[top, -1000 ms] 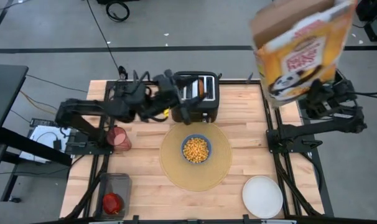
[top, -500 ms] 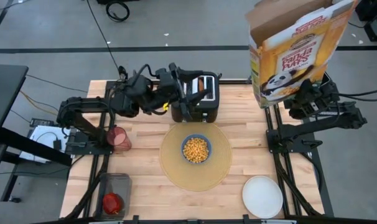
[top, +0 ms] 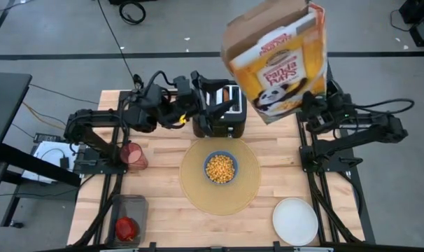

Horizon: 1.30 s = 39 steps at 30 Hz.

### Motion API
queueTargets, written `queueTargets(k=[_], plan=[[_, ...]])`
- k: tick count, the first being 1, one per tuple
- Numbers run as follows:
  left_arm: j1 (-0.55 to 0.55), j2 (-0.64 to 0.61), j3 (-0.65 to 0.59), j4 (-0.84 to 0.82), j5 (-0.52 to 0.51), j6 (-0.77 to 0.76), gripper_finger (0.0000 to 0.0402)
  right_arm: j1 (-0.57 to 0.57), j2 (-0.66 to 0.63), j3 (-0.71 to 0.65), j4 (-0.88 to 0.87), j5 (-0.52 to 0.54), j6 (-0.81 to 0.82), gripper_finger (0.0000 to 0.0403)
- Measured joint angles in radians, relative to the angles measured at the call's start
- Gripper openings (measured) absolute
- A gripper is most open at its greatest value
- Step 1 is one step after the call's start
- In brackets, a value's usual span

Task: Arrange a breakfast setting
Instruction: Pour the cereal into the bowl

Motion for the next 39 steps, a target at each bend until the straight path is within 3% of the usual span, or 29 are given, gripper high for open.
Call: queueTargets(k=[9, 30, 34, 39], plan=[[0.015, 0.022, 0.000, 0.011, 0.033, -0.113, 0.0319, -0.068, 0.062, 0.000, 0.027, -0.004, 0.053, 0.0228], [0.064, 0.075, 0.000, 0.078, 0.045, -0.116, 0.0317, -0.113, 0.134, 0.000, -0.019, -0.031, 0.048, 0.0228], [0.069, 0.074, 0.000, 0.072, 0.044, -0.117, 0.0294, -0.105, 0.150, 0.001, -0.023, -0.030, 0.017, 0.0229], [0.068, 0.067, 0.000, 0.061, 0.046, -0.084, 0.0233, -0.090, 0.140, 0.001, -0.099, -0.008, -0.027, 0.0231]])
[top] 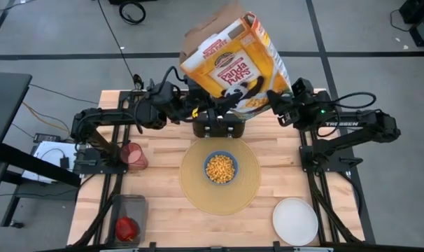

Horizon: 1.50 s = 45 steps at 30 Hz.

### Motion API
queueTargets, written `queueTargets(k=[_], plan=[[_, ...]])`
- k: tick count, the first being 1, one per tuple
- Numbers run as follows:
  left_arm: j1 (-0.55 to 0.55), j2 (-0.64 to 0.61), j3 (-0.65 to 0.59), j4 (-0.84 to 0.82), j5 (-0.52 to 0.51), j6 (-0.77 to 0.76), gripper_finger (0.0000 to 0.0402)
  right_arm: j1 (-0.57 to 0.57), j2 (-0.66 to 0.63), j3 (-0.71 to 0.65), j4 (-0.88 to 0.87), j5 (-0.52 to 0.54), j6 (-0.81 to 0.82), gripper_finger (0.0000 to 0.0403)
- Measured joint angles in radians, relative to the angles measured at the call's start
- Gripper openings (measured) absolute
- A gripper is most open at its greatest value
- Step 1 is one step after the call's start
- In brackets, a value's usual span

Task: Arrange a breakfast setting
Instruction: Pour the cereal into the bowl

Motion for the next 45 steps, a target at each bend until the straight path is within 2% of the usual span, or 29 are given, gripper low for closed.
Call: queueTargets(k=[6, 16, 22, 26, 28, 32, 36, 45], plan=[[0.016, -0.025, 0.000, -0.073, 0.003, -0.004, 0.0170, -0.001, -0.035, 0.000, -0.157, 0.001, -0.029, 0.0274], [0.032, -0.149, -0.001, -0.364, 0.011, 0.082, 0.0161, -0.012, -0.187, 0.001, -0.591, 0.000, -0.091, 0.0390], [0.028, -0.155, 0.000, -0.582, 0.055, 0.129, 0.0160, -0.032, -0.226, 0.059, -0.878, -0.079, -0.131, 0.0392], [0.019, -0.124, -0.002, -0.660, 0.074, 0.131, 0.0160, -0.036, -0.202, 0.096, -0.932, -0.167, -0.138, 0.0392], [0.008, -0.102, -0.002, -0.643, 0.086, 0.145, 0.0160, -0.036, -0.184, 0.103, -0.941, -0.194, -0.138, 0.0390], [-0.010, -0.078, -0.002, -0.643, 0.097, 0.189, 0.0160, -0.033, -0.156, 0.104, -0.937, -0.218, -0.138, 0.0373], [-0.020, -0.067, -0.001, -0.650, 0.101, 0.180, 0.0160, -0.031, -0.142, 0.105, -0.929, -0.239, -0.133, 0.0328], [-0.021, -0.068, -0.001, -0.646, 0.082, 0.173, 0.0164, -0.021, -0.138, 0.105, -0.905, -0.228, -0.131, 0.0156]])
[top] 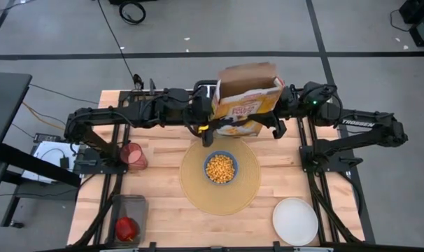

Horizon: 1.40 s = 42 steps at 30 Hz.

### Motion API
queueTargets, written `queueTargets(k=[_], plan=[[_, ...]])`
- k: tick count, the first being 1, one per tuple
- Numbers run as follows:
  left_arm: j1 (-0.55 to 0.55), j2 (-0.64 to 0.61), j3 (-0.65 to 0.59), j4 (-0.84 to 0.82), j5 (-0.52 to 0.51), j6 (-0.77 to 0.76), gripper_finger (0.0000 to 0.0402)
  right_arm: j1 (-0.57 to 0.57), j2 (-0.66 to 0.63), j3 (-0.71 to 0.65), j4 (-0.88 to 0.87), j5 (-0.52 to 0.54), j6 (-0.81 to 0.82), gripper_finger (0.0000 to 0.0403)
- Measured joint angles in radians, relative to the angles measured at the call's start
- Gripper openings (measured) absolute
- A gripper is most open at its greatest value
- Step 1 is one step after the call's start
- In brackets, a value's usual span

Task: Arrange a breakfast setting
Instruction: Pour the cereal into the bowl

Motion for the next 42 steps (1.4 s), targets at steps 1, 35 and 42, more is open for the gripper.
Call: queueTargets(k=[1, 35, 42], plan=[[0.000, 0.000, 0.000, 0.003, 0.000, 0.002, 0.0169, 0.000, 0.000, 0.000, 0.000, -0.003, 0.000, 0.0138], [0.000, -0.378, 0.002, -0.615, -0.234, -0.307, 0.0295, 0.021, -0.373, -0.042, -0.444, 0.673, -0.093, 0.0038], [-0.021, -0.387, 0.001, -0.714, -0.296, -0.380, 0.0295, 0.047, -0.459, -0.186, -0.496, 1.139, -0.035, 0.0038]])
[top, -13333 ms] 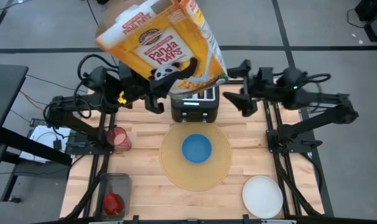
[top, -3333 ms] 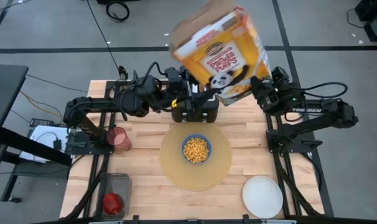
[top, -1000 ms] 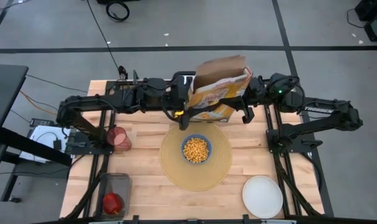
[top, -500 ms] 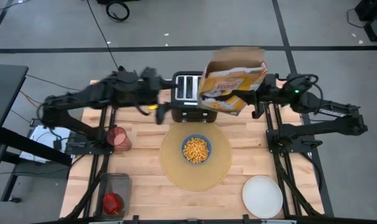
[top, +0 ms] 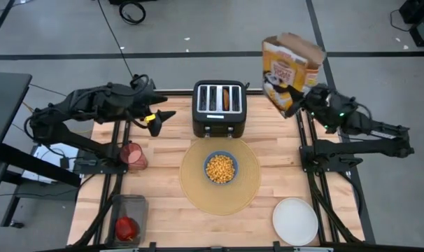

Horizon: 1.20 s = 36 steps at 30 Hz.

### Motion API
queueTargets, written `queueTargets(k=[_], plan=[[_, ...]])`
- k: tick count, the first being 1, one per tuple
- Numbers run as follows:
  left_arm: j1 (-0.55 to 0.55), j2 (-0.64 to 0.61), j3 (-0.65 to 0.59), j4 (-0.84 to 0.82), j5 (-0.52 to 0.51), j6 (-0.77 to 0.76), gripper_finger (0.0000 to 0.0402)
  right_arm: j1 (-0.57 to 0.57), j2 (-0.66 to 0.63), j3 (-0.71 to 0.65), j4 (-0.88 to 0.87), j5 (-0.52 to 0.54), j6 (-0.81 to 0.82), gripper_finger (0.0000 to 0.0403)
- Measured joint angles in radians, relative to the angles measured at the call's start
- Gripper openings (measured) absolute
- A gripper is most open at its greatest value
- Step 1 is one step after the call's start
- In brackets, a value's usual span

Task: Arrange a breakfast setting
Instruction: Pour the cereal into the bowl

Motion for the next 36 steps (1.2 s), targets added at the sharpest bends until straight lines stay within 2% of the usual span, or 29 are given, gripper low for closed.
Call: queueTargets(k=[4, 7, 12, 17, 20, 24, 27, 31, 36], plan=[[0.000, 0.003, 0.000, 0.008, -0.009, -0.007, 0.0295, 0.004, -0.002, -0.110, 0.023, 0.219, 0.031, 0.0038], [0.000, 0.010, 0.000, 0.014, -0.020, -0.007, 0.0295, 0.002, -0.002, -0.207, 0.070, 0.332, 0.067, 0.0038], [0.000, 0.012, 0.000, 0.015, -0.023, -0.033, 0.0295, -0.005, -0.002, -0.347, 0.089, 0.390, 0.224, 0.0038], [0.000, 0.019, 0.000, 0.017, -0.023, -0.049, 0.0295, -0.060, -0.002, -0.443, 0.095, 0.429, 0.333, 0.0038], [0.000, 0.024, 0.000, 0.023, -0.023, -0.053, 0.0295, -0.120, -0.002, -0.499, 0.110, 0.407, 0.368, 0.0038], [0.000, 0.037, 0.000, 0.062, -0.022, -0.050, 0.0295, -0.217, -0.002, -0.574, 0.218, 0.297, 0.355, 0.0038], [0.000, 0.043, 0.000, 0.071, -0.021, -0.051, 0.0295, -0.287, -0.002, -0.593, 0.313, 0.223, 0.277, 0.0038], [-0.007, 0.049, 0.000, 0.068, -0.013, -0.057, 0.0295, -0.383, 0.011, -0.594, 0.330, 0.184, 0.187, 0.0040], [-0.037, 0.048, 0.000, 0.073, -0.012, -0.088, 0.0295, -0.486, 0.067, -0.590, 0.343, 0.039, 0.211, 0.0085]])
